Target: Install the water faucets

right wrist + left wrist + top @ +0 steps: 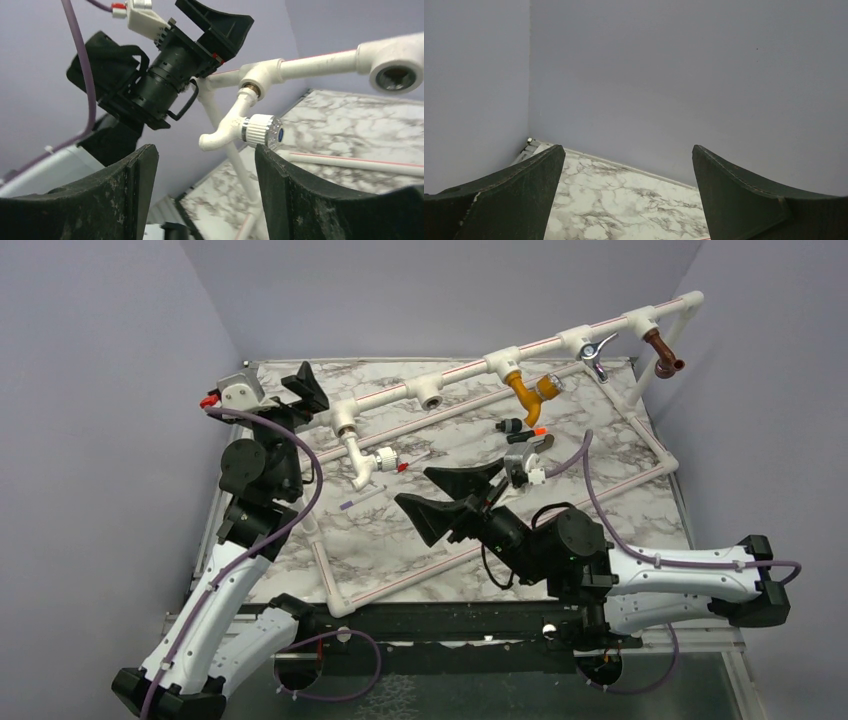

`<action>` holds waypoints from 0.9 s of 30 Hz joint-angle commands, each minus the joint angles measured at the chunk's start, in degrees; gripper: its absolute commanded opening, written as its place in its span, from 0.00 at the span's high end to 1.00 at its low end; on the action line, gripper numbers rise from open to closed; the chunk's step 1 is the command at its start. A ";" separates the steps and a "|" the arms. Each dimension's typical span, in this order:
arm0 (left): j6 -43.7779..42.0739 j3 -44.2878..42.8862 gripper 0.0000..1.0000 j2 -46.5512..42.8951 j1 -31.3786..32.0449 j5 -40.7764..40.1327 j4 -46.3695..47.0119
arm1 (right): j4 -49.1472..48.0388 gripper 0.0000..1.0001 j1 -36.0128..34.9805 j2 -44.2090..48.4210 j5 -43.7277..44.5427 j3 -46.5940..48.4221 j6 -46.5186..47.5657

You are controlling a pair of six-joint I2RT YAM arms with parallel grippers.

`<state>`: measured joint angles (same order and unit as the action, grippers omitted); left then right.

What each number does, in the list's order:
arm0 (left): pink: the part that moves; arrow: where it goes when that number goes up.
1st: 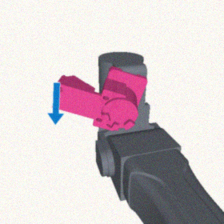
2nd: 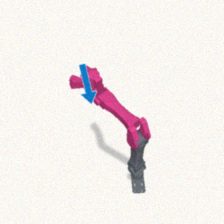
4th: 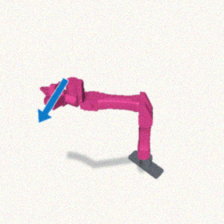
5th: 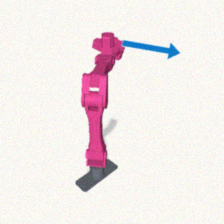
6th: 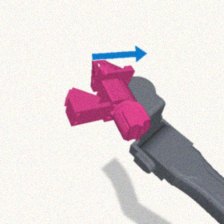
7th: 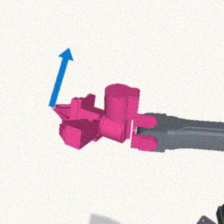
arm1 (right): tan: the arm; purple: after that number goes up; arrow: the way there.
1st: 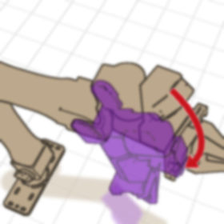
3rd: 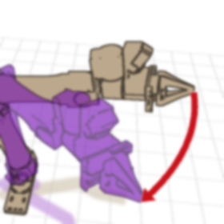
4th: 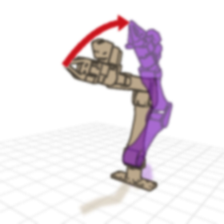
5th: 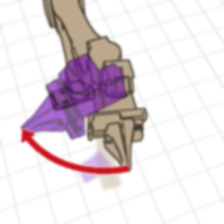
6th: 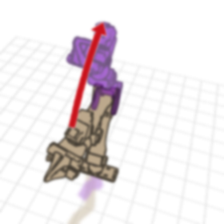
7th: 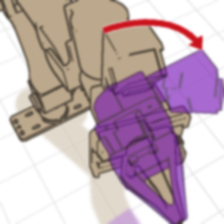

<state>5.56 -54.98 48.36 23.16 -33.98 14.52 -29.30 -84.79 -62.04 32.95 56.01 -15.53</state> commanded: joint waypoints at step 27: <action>-0.62 -18.16 0.01 5.31 -0.44 4.73 -16.92 | 21.37 0.35 0.01 -9.34 -16.01 11.79 91.05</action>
<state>7.44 -66.67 52.90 22.26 -30.00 -1.50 -8.32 -84.75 -69.47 15.94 65.65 66.13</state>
